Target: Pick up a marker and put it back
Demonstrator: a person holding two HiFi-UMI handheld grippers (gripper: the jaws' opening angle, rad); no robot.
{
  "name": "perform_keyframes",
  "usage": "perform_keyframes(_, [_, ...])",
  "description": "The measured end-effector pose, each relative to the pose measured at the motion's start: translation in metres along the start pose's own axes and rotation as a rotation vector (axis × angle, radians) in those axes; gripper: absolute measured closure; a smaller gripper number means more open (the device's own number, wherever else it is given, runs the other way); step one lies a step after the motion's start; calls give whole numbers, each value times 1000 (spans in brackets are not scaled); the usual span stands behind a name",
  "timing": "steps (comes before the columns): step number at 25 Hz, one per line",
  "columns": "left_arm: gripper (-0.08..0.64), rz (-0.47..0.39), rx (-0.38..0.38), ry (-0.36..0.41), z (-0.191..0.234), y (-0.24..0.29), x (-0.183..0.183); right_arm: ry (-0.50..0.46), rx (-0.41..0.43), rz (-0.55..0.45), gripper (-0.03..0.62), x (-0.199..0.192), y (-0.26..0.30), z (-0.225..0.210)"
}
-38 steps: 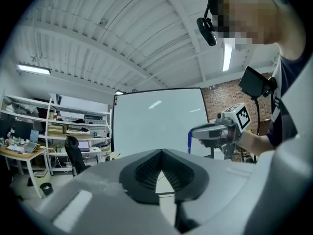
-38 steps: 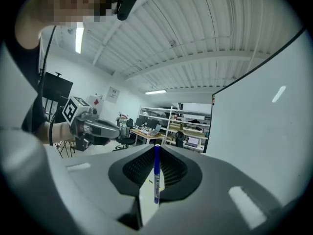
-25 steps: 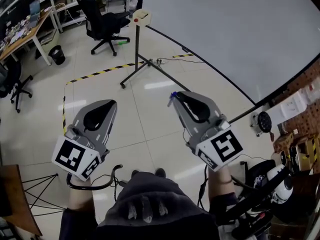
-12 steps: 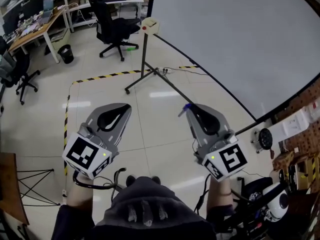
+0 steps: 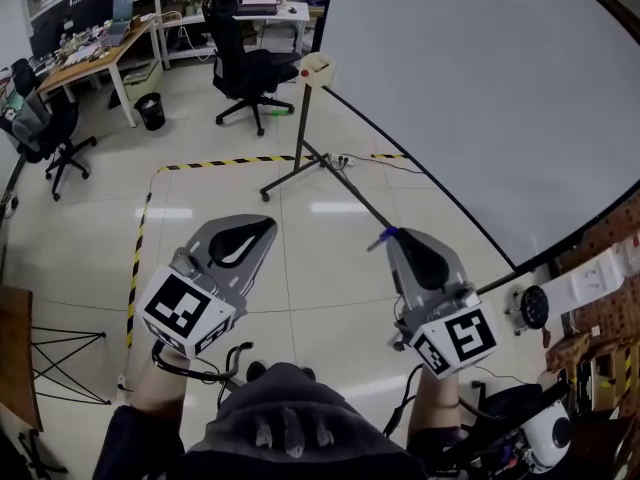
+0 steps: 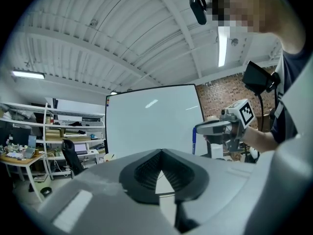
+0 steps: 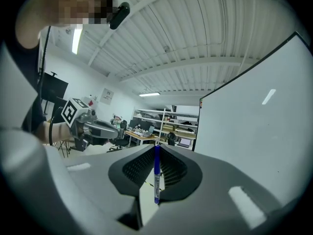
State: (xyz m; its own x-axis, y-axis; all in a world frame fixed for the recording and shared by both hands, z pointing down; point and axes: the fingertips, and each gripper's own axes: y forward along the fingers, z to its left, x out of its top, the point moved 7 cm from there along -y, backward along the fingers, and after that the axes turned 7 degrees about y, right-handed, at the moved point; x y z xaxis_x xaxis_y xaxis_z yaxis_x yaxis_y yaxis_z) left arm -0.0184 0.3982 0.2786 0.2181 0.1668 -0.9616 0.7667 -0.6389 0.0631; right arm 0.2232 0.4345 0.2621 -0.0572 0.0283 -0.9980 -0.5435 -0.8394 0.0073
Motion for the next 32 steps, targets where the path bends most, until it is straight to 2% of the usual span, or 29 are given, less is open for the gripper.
perform_keyframes(15, [554, 16, -26, 29, -38, 42, 15, 26, -28, -12, 561, -10, -42, -46])
perform_keyframes(20, [554, 15, -10, 35, -46, 60, 21, 31, -19, -17, 561, -12, -48, -71])
perform_keyframes(27, [554, 30, 32, 38, -24, 63, 15, 28, 15, -19, 561, -11, -20, -80])
perform_keyframes(32, [554, 14, 59, 14, 11, 75, 2, 8, 31, 9, 561, -11, 17, -90])
